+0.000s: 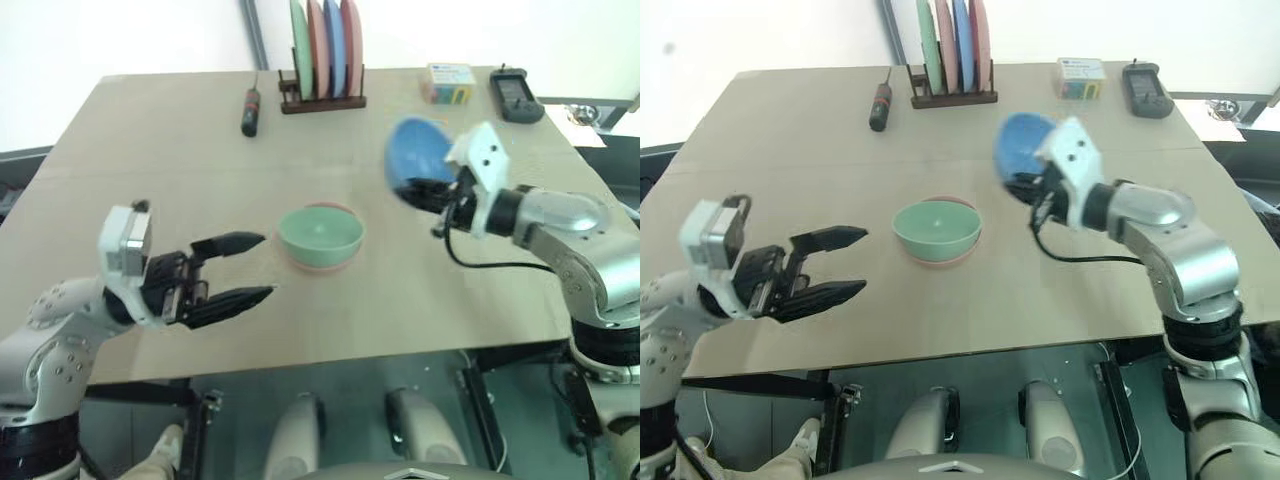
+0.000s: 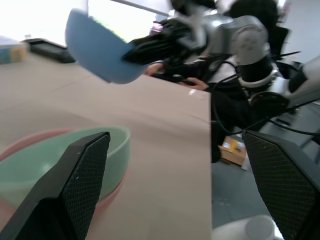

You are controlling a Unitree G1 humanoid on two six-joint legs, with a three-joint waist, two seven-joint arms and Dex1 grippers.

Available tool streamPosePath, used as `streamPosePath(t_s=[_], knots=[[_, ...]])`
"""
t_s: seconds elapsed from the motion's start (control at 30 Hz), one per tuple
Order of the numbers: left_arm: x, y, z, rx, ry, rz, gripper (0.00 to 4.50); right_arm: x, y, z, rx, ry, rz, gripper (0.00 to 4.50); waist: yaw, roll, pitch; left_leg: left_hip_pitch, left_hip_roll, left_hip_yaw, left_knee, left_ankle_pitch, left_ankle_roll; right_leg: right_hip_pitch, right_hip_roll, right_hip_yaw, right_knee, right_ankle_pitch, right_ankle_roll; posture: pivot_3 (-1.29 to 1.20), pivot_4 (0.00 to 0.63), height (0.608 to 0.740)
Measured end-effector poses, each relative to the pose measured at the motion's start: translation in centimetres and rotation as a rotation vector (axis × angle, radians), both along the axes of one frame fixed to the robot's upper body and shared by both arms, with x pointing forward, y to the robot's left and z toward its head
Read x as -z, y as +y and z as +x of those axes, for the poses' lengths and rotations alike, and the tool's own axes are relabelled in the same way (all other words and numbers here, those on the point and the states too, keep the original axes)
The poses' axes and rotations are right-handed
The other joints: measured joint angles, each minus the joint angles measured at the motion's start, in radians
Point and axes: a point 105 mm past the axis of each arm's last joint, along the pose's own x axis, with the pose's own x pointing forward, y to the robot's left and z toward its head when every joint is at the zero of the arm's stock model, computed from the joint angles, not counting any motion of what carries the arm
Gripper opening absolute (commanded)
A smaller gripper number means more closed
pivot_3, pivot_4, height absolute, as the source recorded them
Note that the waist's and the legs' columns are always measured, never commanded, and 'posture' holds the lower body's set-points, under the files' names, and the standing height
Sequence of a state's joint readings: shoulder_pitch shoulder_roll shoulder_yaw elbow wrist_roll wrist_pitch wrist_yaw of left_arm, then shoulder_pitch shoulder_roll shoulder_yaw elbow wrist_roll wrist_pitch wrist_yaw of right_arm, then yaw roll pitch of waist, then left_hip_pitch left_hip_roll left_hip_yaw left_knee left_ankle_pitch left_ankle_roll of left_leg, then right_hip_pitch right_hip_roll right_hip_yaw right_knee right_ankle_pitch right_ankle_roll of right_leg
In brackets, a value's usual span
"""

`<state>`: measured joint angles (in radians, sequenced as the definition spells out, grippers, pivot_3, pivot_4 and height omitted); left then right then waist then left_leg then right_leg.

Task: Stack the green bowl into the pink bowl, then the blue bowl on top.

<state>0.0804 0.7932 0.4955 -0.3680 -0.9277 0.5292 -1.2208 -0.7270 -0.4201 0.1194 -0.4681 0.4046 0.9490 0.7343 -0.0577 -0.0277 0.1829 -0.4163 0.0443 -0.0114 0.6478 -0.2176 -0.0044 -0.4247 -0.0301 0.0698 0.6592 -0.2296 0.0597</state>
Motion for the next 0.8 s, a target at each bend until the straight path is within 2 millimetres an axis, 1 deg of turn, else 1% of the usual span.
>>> streamPosePath(t_s=[0.03, 0.07, 0.1, 0.17, 0.23, 0.27, 0.3, 0.4, 0.53, 0.57, 0.6, 0.63, 0.67, 0.7, 0.73, 0.77, 0.8], knots=[[0.1, 0.2, -0.2, -0.008, 0.005, 0.003, 4.5, 0.0, 0.5, -0.2, -0.019, 0.004, 0.0, 0.1, 0.002, 0.0, 0.0, 0.0, 0.0, 0.0, 0.0, 0.0, 0.0, 0.0, 0.0, 0.0, 0.0, 0.0, 0.0, 0.0, 0.15, 0.74], [0.4, 0.6, -0.6, -0.031, 0.015, 0.009, 4.5, 0.1, 1.7, -0.5, -0.063, 0.016, -0.002, 0.1, 0.004, 0.0, 0.0, 0.0, -0.001, 0.001, 0.001, 0.0, 0.0, 0.0, -0.001, 0.0, 0.0, 0.0, 0.0, 0.0, 0.15, 0.74], [0.9, 1.2, -1.2, -0.066, 0.04, 0.017, 4.5, 0.1, 3.9, -0.9, -0.133, 0.023, -0.014, 0.1, 0.002, 0.0, 0.0, 0.0, -0.001, 0.002, 0.001, 0.0, 0.0, 0.0, -0.002, 0.0, 0.0, 0.0, 0.0, 0.0, 0.15, 0.74], [0.9, 1.4, -1.5, -0.078, 0.036, 0.022, 4.5, 0.1, 4.6, -1.2, -0.161, 0.019, -0.025, 0.1, 0.007, -0.001, 0.0, 0.0, -0.001, 0.001, 0.001, 0.0, 0.0, 0.0, -0.002, -0.001, -0.001, 0.0, -0.001, 0.0, 0.15, 0.74], [0.6, 1.7, -1.9, -0.11, 0.024, 0.024, 4.5, 0.9, 6.0, -1.2, -0.216, 0.032, -0.084, 0.1, 0.013, -0.001, -0.001, 0.0, -0.001, 0.001, 0.001, 0.0, 0.0, 0.0, -0.003, -0.001, -0.001, 0.0, -0.001, 0.0, 0.15, 0.74], [0.5, 1.7, -2.0, -0.115, 0.017, 0.025, 4.5, 1.4, 6.2, -1.2, -0.228, 0.047, -0.104, 0.73, 0.018, -0.001, -0.001, 0.0, -0.001, 0.0, 0.001, 0.0, 0.0, 0.0, -0.003, -0.002, -0.001, 0.0, -0.001, 0.0, 0.15, 0.74], [0.3, 1.7, -2.1, -0.124, 0.008, 0.028, 4.5, 2.2, 6.2, -1.2, -0.24, 0.072, -0.133, 0.89, 0.021, -0.001, -0.001, 0.0, -0.002, 0.0, 0.001, 0.0, 0.0, 0.0, -0.003, -0.002, -0.001, 0.0, -0.001, 0.0, 0.15, 0.74], [-0.2, 2.0, -2.3, -0.157, -0.008, 0.02, 4.5, 3.6, 5.3, -1.0, -0.236, 0.119, -0.174, 2.18, 0.019, -0.001, -0.001, 0.0, -0.002, 0.001, 0.001, 0.0, 0.0, 0.0, -0.004, -0.001, -0.002, 0.0, -0.001, 0.0, 0.15, 0.74], [-0.6, 2.1, -2.5, -0.18, -0.023, 0.022, 4.5, 3.9, 4.6, -1.2, -0.241, 0.154, -0.187, 4.02, 0.013, -0.001, 0.0, 0.0, -0.002, 0.001, 0.0, 0.0, 0.0, 0.0, -0.004, -0.001, -0.001, 0.0, -0.001, 0.0, 0.15, 0.74], [-0.6, 2.1, -2.6, -0.18, -0.022, 0.023, 4.5, 3.9, 4.4, -1.2, -0.236, 0.165, -0.182, 4.39, 0.013, -0.001, 0.0, 0.0, -0.002, 0.001, 0.0, 0.0, 0.0, 0.0, -0.003, -0.001, -0.001, 0.0, -0.001, 0.0, 0.15, 0.74], [-0.6, 2.1, -2.6, -0.181, -0.021, 0.023, 4.5, 3.9, 4.3, -1.2, -0.233, 0.168, -0.18, 4.39, 0.013, -0.001, 0.0, 0.0, -0.002, 0.001, 0.0, 0.0, 0.0, 0.0, -0.003, -0.001, -0.001, 0.0, -0.001, 0.0, 0.15, 0.74], [-0.4, 2.1, -2.7, -0.185, -0.013, 0.019, 4.5, 3.8, 3.7, -1.1, -0.216, 0.179, -0.168, 4.39, 0.014, -0.001, 0.0, 0.0, -0.002, 0.001, 0.0, 0.0, 0.0, 0.0, -0.003, -0.001, -0.001, 0.0, -0.001, 0.0, 0.15, 0.74], [-0.3, 2.2, -2.9, -0.191, -0.008, 0.008, 4.5, 3.4, 2.2, -0.6, -0.153, 0.166, -0.148, 4.39, 0.018, -0.001, 0.0, -0.001, -0.002, 0.001, 0.0, 0.0, 0.0, 0.0, -0.004, -0.001, -0.002, 0.0, -0.001, 0.0, 0.15, 0.74], [-0.3, 2.3, -3.0, -0.195, -0.003, 0.006, 4.5, 3.2, 1.1, -0.3, -0.111, 0.153, -0.143, 4.39, 0.02, -0.001, 0.0, -0.001, -0.003, 0.001, 0.0, 0.0, 0.0, 0.0, -0.004, -0.001, -0.002, 0.0, 0.0, 0.0, 0.15, 0.74], [-0.3, 2.6, -3.2, -0.21, 0.002, 0.008, 4.5, 2.8, -0.9, 0.3, -0.042, 0.132, -0.139, 4.39, 0.023, -0.001, -0.001, -0.001, -0.003, 0.001, 0.0, 0.0, 0.0, 0.0, -0.005, -0.001, -0.003, 0.0, 0.0, 0.0, 0.15, 0.74], [-0.4, 2.8, -3.2, -0.22, -0.002, 0.011, 4.5, 2.4, -2.0, 0.8, 0.01, 0.118, -0.129, 4.39, 0.02, -0.001, -0.001, -0.001, -0.003, 0.002, 0.0, 0.0, 0.0, 0.0, -0.005, -0.001, -0.004, 0.0, 0.0, 0.0, 0.15, 0.74], [-0.4, 2.8, -3.3, -0.219, -0.002, 0.012, 4.5, 2.1, -3.0, 0.9, 0.042, 0.089, -0.128, 4.39, 0.017, -0.001, -0.001, 0.0, -0.003, 0.002, 0.0, 0.0, 0.0, 0.0, -0.004, 0.0, -0.003, -0.001, 0.0, 0.0, 0.15, 0.74]])
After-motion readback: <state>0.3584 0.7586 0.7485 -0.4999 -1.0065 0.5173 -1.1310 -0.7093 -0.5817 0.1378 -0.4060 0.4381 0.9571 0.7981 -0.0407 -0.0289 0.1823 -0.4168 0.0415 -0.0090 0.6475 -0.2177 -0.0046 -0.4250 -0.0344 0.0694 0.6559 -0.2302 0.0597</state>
